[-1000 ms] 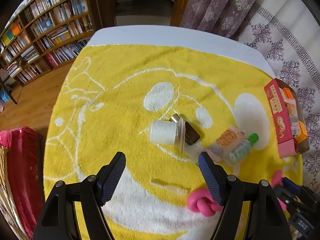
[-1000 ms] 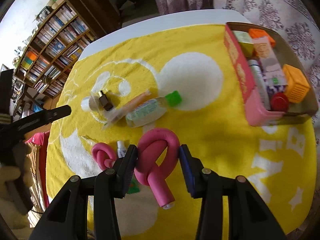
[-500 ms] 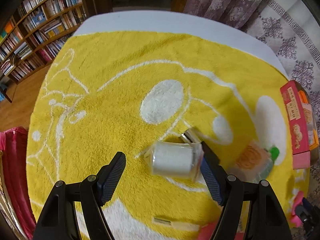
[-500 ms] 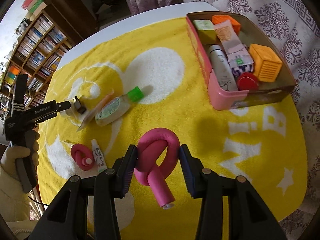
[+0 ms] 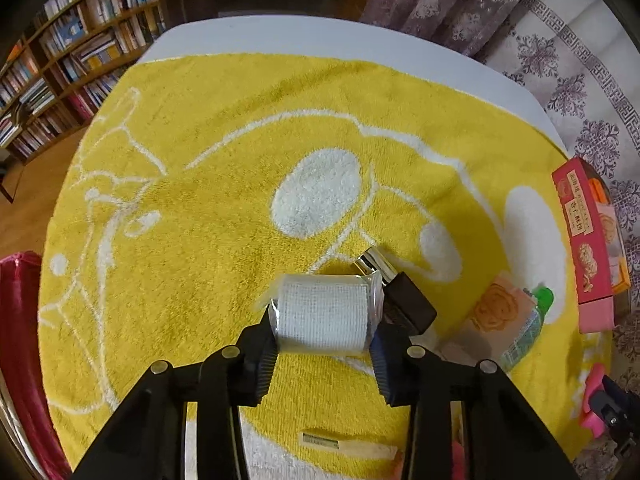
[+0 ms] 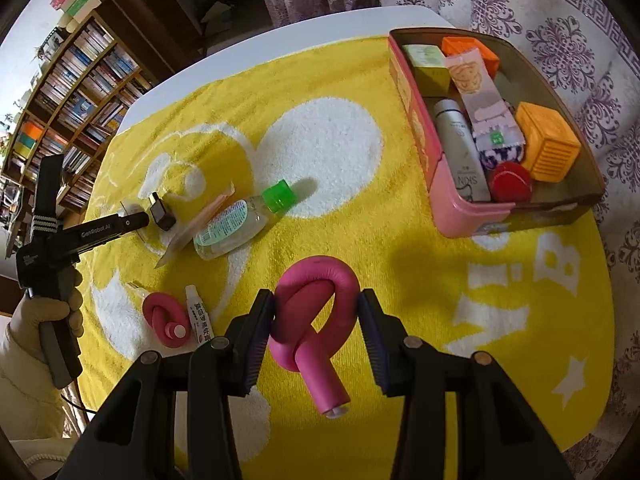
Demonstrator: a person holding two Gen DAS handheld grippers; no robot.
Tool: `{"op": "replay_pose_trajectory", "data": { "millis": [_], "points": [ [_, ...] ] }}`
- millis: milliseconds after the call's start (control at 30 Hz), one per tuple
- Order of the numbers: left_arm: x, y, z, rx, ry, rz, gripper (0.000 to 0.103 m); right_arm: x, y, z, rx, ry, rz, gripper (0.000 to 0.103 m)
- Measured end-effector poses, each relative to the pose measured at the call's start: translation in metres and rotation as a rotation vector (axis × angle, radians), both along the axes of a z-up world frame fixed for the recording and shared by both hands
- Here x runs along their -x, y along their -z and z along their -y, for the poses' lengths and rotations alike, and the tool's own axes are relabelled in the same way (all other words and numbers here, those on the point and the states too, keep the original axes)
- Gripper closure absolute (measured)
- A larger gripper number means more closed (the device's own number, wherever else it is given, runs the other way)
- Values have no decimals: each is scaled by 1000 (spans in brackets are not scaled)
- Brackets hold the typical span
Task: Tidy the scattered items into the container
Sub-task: 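Carry the curler into the pink box and open the right gripper while the left carries the roll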
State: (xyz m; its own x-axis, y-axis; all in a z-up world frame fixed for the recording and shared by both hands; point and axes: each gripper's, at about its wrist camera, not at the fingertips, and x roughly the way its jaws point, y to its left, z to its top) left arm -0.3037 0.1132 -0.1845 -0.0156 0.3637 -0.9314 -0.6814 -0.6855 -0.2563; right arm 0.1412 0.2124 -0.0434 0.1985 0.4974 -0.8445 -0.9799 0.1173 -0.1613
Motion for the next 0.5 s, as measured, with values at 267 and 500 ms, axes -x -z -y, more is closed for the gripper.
{"op": "replay_pose_trajectory", "data": {
  "millis": [267,500],
  "points": [
    [-14,-44,6,-39,-53,-44,61,-3,-15,-3,-14,-80,-12,56],
    [-49,-97,-5,-93,-55,-84,61,-22,-37,8,-48,-145,-27,56]
  ]
}}
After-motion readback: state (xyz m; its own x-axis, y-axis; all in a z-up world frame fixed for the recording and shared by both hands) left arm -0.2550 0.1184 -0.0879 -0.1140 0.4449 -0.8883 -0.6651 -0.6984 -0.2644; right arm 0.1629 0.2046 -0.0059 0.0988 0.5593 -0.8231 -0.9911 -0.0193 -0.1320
